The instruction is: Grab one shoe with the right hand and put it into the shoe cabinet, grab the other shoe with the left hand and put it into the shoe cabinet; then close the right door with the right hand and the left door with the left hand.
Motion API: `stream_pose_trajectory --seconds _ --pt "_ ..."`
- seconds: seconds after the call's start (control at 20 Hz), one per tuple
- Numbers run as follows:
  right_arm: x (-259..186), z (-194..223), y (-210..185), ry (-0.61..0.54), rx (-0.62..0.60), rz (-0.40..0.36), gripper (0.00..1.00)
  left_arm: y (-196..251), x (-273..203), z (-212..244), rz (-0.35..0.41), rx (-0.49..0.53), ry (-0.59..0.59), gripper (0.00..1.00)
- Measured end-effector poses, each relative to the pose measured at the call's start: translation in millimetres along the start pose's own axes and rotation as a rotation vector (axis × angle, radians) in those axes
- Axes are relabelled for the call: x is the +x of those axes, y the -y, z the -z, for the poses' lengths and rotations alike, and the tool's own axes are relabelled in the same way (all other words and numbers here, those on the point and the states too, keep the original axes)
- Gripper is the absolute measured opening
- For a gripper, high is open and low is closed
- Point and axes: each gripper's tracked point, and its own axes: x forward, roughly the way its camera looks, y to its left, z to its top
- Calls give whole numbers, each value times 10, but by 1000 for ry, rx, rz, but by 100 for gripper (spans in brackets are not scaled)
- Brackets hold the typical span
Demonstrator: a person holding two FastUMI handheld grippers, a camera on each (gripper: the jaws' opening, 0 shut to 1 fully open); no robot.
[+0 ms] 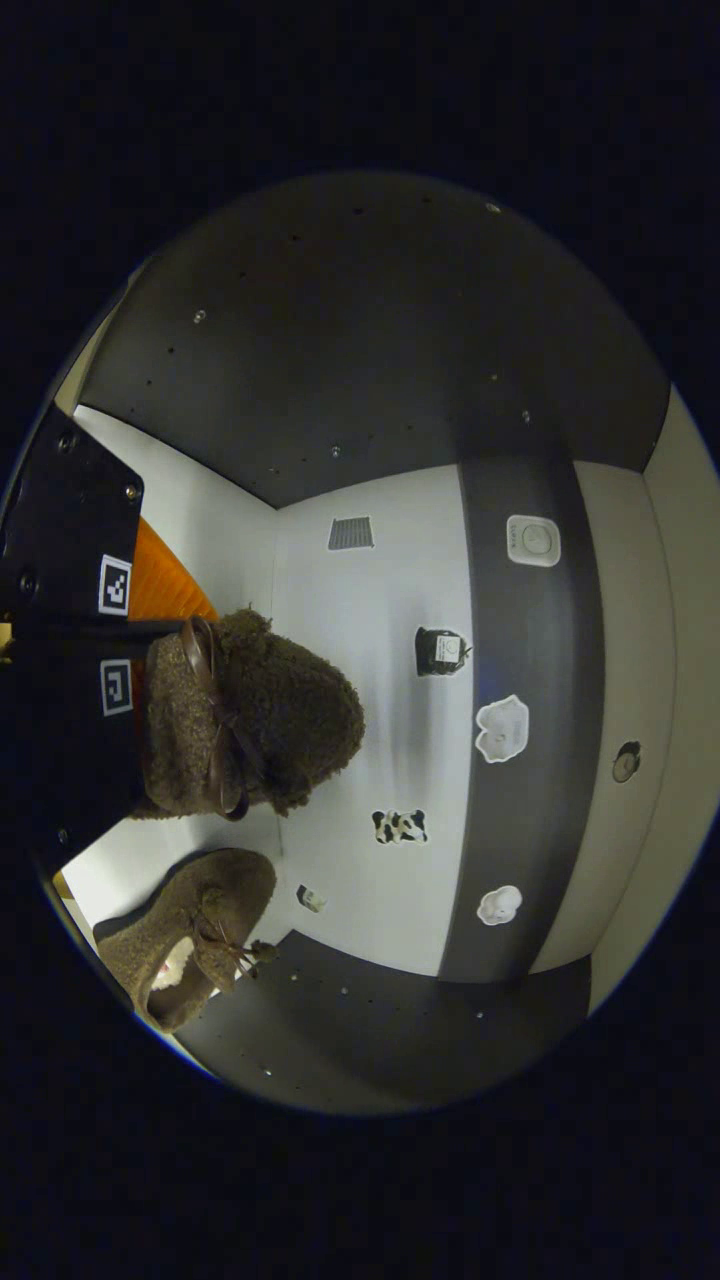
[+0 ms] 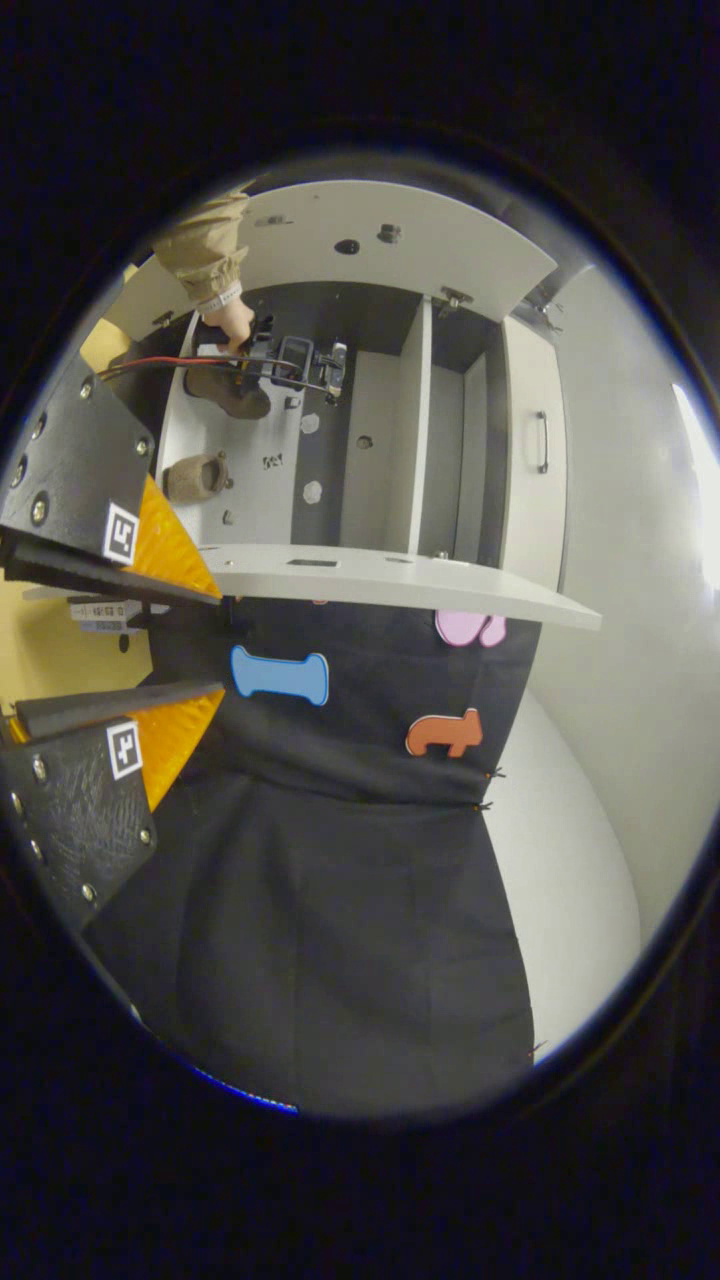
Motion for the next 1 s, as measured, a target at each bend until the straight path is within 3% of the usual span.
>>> stream_pose_trajectory --seconds 0.2,0.55,0.8,1.0 --pt "54 54 37 -9 5 15 42 78 50 16 9 20 -10 2" --pt "144 118 22 -15 22 8 42 77 42 177 19 24 -74 26" --pt "158 145 26 -19 34 -4 42 6 -143 154 27 28 -71 27" --pt "127 160 41 -22 46 -16 42 41 -445 1 50 53 -4 25"
